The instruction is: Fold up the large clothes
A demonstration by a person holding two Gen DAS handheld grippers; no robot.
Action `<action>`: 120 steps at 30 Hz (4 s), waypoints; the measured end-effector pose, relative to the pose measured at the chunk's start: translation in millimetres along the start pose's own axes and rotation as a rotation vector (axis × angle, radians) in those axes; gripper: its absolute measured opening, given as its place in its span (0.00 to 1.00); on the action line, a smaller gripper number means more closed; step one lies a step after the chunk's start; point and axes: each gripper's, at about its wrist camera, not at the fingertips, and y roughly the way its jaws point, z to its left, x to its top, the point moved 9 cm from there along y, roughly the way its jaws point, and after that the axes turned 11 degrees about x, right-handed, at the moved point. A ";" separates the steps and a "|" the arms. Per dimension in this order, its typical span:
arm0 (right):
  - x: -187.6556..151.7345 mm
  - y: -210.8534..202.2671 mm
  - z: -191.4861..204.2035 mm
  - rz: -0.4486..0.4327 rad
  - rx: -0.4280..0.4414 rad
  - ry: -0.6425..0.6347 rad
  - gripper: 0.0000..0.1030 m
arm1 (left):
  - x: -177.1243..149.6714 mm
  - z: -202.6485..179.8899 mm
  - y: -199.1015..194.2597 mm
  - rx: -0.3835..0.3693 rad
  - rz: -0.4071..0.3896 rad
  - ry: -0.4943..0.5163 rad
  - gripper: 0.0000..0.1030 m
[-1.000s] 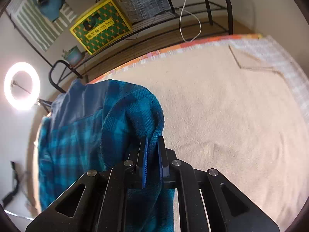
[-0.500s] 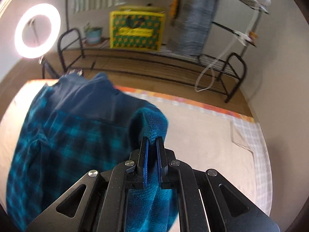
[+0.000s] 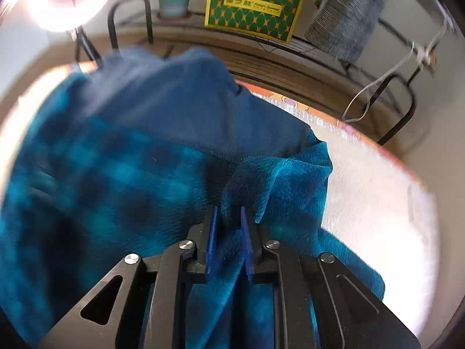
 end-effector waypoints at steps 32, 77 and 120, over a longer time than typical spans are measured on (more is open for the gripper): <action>-349.9 -167.0 56.0 0.022 0.478 0.482 0.35 | -12.0 28.3 -21.6 -0.135 0.027 -0.228 0.43; -362.6 -166.6 51.5 0.062 0.400 0.372 0.08 | -65.5 -46.7 -17.3 0.184 -0.032 0.094 0.08; -225.9 -134.8 -77.0 -0.351 0.616 0.739 0.61 | -30.6 -93.0 10.7 0.091 -0.245 0.087 0.06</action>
